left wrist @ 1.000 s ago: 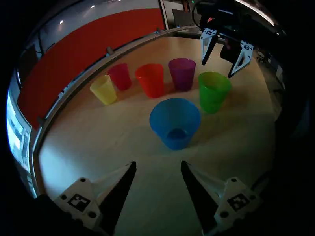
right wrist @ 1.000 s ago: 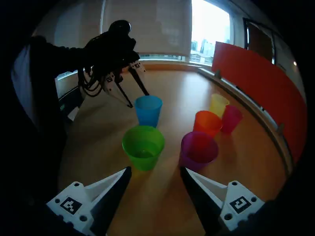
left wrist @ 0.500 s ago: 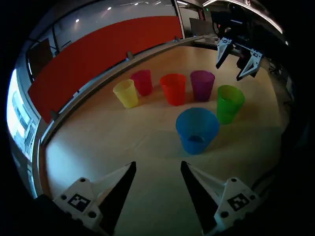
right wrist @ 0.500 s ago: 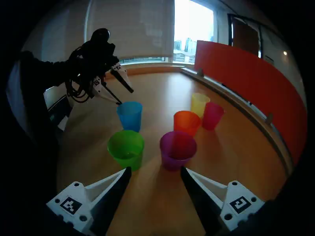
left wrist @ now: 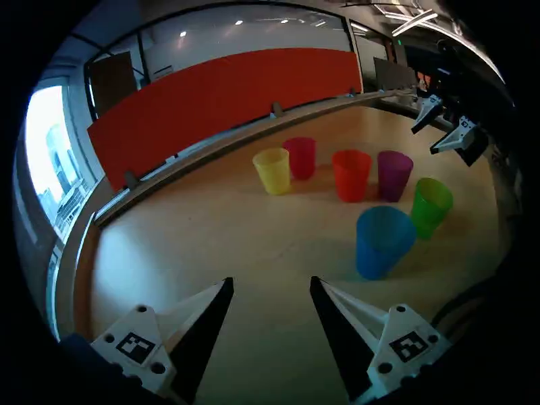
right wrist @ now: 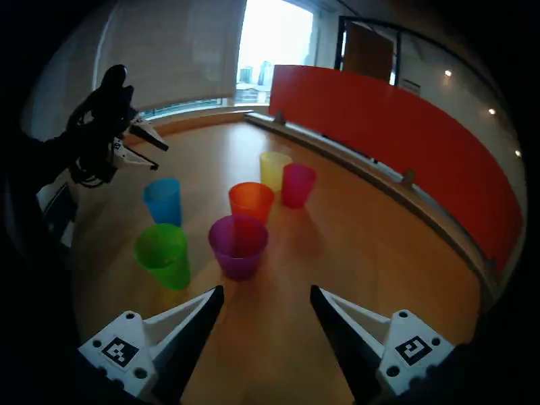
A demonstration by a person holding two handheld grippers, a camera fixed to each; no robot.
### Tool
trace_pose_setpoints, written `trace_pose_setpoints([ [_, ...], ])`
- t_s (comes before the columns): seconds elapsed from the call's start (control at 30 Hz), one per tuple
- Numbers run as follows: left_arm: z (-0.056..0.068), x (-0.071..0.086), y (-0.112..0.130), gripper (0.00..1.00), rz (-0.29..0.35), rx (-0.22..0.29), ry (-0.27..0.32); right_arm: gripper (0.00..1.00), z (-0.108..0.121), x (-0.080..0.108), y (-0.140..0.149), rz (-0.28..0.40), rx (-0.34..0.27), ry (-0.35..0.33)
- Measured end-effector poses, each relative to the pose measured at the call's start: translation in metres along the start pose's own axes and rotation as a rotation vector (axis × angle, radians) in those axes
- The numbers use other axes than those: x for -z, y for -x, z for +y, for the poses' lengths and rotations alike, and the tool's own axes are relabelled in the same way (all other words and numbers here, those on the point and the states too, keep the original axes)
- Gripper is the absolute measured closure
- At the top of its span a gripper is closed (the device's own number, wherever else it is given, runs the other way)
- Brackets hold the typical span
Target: Pour water
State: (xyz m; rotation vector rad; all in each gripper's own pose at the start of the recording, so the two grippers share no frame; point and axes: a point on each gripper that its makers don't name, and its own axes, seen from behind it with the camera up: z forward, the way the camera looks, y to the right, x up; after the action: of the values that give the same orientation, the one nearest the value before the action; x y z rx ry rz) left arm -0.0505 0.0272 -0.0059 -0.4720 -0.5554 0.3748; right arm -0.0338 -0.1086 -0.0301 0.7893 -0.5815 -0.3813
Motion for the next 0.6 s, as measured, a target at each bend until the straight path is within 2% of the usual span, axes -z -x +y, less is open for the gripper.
trace_pose_setpoints([
  [0.2, -0.022, 0.007, -0.012, 0.16, 0.064, 0.064, -0.084, 0.01, 0.025, 0.013, -0.004, 0.045, -0.075, 0.129],
  [0.4, -0.032, 0.016, -0.030, 0.16, 0.153, 0.112, -0.142, 0.01, 0.041, 0.029, -0.012, 0.117, -0.130, 0.225],
  [0.6, -0.034, 0.018, -0.036, 0.16, 0.224, 0.159, -0.173, 0.01, 0.046, 0.041, -0.025, 0.218, -0.177, 0.299],
])
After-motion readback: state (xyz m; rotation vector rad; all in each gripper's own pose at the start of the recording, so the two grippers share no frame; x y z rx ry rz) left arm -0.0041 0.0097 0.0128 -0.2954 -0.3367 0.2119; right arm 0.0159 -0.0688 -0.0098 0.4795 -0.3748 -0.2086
